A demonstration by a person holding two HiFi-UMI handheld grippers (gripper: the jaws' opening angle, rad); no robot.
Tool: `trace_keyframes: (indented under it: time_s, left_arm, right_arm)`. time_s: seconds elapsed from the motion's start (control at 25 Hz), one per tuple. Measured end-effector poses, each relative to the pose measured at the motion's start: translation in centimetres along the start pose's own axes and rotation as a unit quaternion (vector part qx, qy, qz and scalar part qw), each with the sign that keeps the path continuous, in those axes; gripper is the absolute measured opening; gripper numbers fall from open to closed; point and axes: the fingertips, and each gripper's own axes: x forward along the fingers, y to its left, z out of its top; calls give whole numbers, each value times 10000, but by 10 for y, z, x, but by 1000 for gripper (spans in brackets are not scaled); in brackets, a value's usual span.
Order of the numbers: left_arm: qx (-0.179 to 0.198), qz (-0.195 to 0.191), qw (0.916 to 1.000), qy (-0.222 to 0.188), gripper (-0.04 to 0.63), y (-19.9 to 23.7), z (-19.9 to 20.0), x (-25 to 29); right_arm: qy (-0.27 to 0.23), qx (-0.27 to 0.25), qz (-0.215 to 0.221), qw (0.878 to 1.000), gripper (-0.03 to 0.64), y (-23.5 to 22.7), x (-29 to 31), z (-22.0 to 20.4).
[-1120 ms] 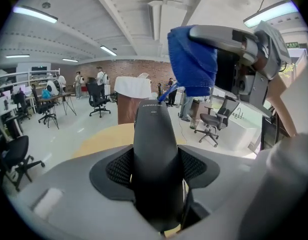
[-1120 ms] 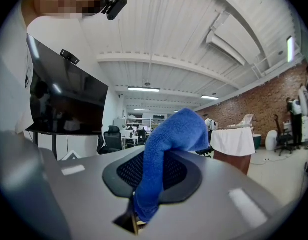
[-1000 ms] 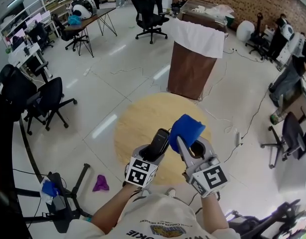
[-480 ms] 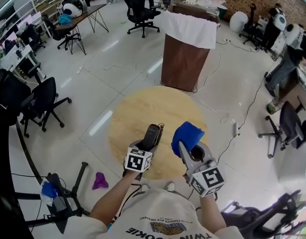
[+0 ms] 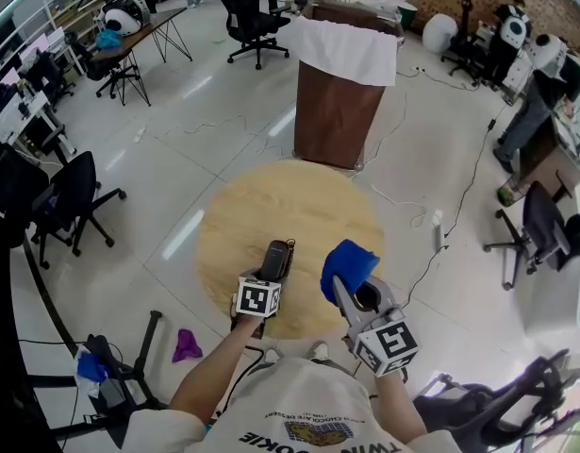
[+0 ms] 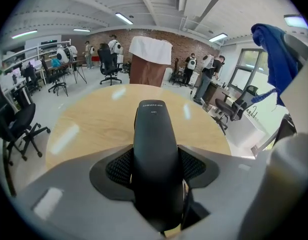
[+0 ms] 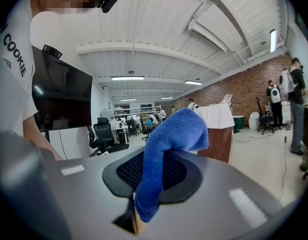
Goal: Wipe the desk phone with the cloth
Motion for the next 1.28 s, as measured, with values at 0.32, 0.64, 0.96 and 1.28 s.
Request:
trace_keyframes:
  time_s: [0.32,0.64,0.96,1.28]
  left_arm:
    - [-65,340,9988,332,256,16,-13,16]
    - [141,542,9982,237,259,20,-7,18]
    - [364,557,9977,128,282,15,-9,22]
    - [414,520,9978,63,322,16,-7,25]
  right_arm:
    - [89,59,1,9999,60,2,-1,-9]
    - [138,82,10,9999,60,4,0,-12]
    - [171,84,53,9998,60,10,3,-12]
    - [256,137,40,9996,60,10,5,-15]
